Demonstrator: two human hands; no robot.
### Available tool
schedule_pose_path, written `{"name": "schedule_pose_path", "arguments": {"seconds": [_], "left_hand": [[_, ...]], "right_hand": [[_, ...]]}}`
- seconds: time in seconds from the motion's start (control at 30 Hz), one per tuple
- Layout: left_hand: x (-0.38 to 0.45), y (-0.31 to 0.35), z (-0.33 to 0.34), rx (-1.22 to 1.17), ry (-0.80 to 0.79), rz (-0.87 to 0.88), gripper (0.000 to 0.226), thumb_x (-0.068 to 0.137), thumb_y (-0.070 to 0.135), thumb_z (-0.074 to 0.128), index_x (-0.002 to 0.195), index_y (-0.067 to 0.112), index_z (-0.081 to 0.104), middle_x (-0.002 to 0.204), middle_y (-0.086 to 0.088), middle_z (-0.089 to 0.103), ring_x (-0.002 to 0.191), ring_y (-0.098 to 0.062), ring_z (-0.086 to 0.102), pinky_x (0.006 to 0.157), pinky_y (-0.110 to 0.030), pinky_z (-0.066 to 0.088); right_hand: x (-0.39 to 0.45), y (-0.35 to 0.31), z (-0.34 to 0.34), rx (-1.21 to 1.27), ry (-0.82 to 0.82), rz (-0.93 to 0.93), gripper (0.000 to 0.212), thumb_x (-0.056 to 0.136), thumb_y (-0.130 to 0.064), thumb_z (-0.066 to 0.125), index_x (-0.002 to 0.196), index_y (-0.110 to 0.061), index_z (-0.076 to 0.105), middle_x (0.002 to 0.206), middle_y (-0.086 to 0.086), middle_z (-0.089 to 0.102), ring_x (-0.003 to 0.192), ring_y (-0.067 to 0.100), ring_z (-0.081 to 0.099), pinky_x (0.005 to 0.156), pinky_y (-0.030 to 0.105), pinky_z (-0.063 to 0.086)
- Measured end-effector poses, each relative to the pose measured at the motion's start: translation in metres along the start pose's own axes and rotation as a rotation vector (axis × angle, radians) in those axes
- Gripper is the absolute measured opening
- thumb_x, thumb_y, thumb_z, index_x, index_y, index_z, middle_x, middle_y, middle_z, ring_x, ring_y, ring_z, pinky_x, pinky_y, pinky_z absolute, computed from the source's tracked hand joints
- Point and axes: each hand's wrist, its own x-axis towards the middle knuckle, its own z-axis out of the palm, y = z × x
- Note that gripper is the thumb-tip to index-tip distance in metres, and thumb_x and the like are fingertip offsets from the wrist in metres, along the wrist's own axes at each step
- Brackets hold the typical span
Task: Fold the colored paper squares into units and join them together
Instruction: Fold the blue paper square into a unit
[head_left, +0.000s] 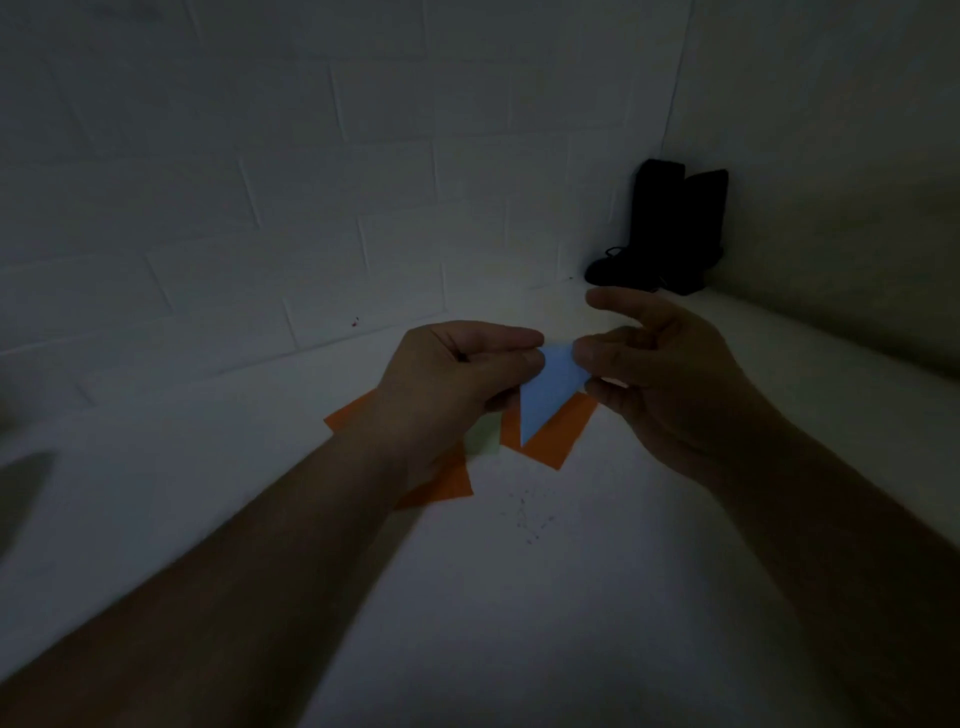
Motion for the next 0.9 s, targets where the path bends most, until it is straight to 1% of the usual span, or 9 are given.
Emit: {"name": "schedule_pose_path", "arguments": {"seconds": [0.1,0.2,0.27,0.4,0.47,0.57,0.73,0.83,0.9], "left_hand": [[0.0003,-0.0003,0.0005,-0.002,0.018,0.012,0.016,0.089,-0.001,0.073,0.104,0.006,0.078,0.099,-0.013,0.080,0.095,-0.028,0.077,0.087,-0.038,0.062],[0.0006,-0.0009,-0.0005,0.006,0.036,0.018,0.016,0.089,0.000,0.074,0.104,0.007,0.078,0.099,-0.013,0.080,0.097,-0.028,0.077,0.093,-0.043,0.061],[0.0004,-0.0004,-0.0005,-0.016,0.036,0.009,0.017,0.090,-0.001,0.073,0.104,0.006,0.078,0.100,-0.014,0.079,0.098,-0.031,0.076,0.096,-0.048,0.059],[0.0003,0.0012,0.0003,-0.022,0.030,0.005,0.017,0.090,0.000,0.072,0.104,0.006,0.078,0.100,-0.015,0.079,0.099,-0.031,0.076,0.096,-0.049,0.059],[0.0003,0.0006,0.0002,-0.025,0.029,0.001,0.017,0.090,0.000,0.072,0.105,0.006,0.077,0.100,-0.015,0.079,0.098,-0.031,0.076,0.095,-0.049,0.059],[0.0012,-0.0010,-0.0002,-0.038,0.047,-0.004,0.019,0.090,0.001,0.073,0.108,0.003,0.077,0.102,-0.016,0.079,0.098,-0.031,0.076,0.095,-0.048,0.060],[0.0012,-0.0008,-0.0004,-0.067,0.051,-0.012,0.019,0.090,0.001,0.073,0.108,0.003,0.076,0.102,-0.017,0.078,0.099,-0.033,0.076,0.095,-0.050,0.060],[0.0009,-0.0002,0.0005,-0.083,0.044,-0.023,0.019,0.091,0.000,0.072,0.109,0.003,0.076,0.103,-0.018,0.078,0.099,-0.035,0.076,0.095,-0.049,0.059],[0.0009,-0.0002,0.0005,-0.091,0.048,-0.025,0.019,0.091,0.000,0.072,0.109,0.003,0.076,0.101,-0.017,0.078,0.096,-0.032,0.077,0.090,-0.045,0.061]], "right_hand": [[0.0015,0.0015,0.0007,0.085,-0.019,0.064,0.049,0.084,0.002,0.068,0.123,-0.026,0.060,0.085,0.005,0.072,0.086,0.016,0.073,0.071,0.029,0.059],[0.0002,0.0024,0.0042,0.086,-0.013,0.070,0.058,0.073,-0.007,0.073,0.125,-0.028,0.058,0.101,0.011,0.067,0.100,0.024,0.070,0.080,0.034,0.059],[0.0001,0.0014,0.0044,0.072,0.002,0.059,0.063,0.069,-0.008,0.074,0.128,-0.025,0.058,0.089,0.007,0.068,0.088,0.019,0.072,0.077,0.032,0.059],[0.0011,0.0026,0.0026,0.040,0.040,0.032,0.057,0.083,0.003,0.070,0.134,-0.019,0.054,0.057,-0.003,0.061,0.065,0.009,0.070,0.067,0.024,0.058],[0.0015,0.0044,0.0040,0.036,0.045,0.028,0.060,0.085,0.001,0.069,0.138,-0.019,0.051,0.064,-0.003,0.065,0.073,0.010,0.071,0.070,0.025,0.058],[0.0009,0.0054,0.0063,0.069,0.016,0.047,0.061,0.089,-0.002,0.067,0.143,-0.021,0.046,0.092,0.003,0.070,0.097,0.020,0.071,0.079,0.030,0.060],[-0.0005,0.0046,0.0077,0.061,0.006,0.052,0.058,0.089,0.003,0.067,0.139,-0.019,0.048,0.065,-0.003,0.072,0.081,0.015,0.074,0.078,0.030,0.059],[0.0005,0.0056,0.0071,0.034,0.039,0.051,0.059,0.089,0.001,0.068,0.140,-0.018,0.046,0.059,-0.005,0.068,0.075,0.012,0.073,0.075,0.029,0.058],[-0.0002,0.0070,0.0086,0.032,0.037,0.054,0.063,0.089,0.000,0.068,0.144,-0.019,0.043,0.062,-0.005,0.069,0.081,0.013,0.073,0.076,0.029,0.059]]}}
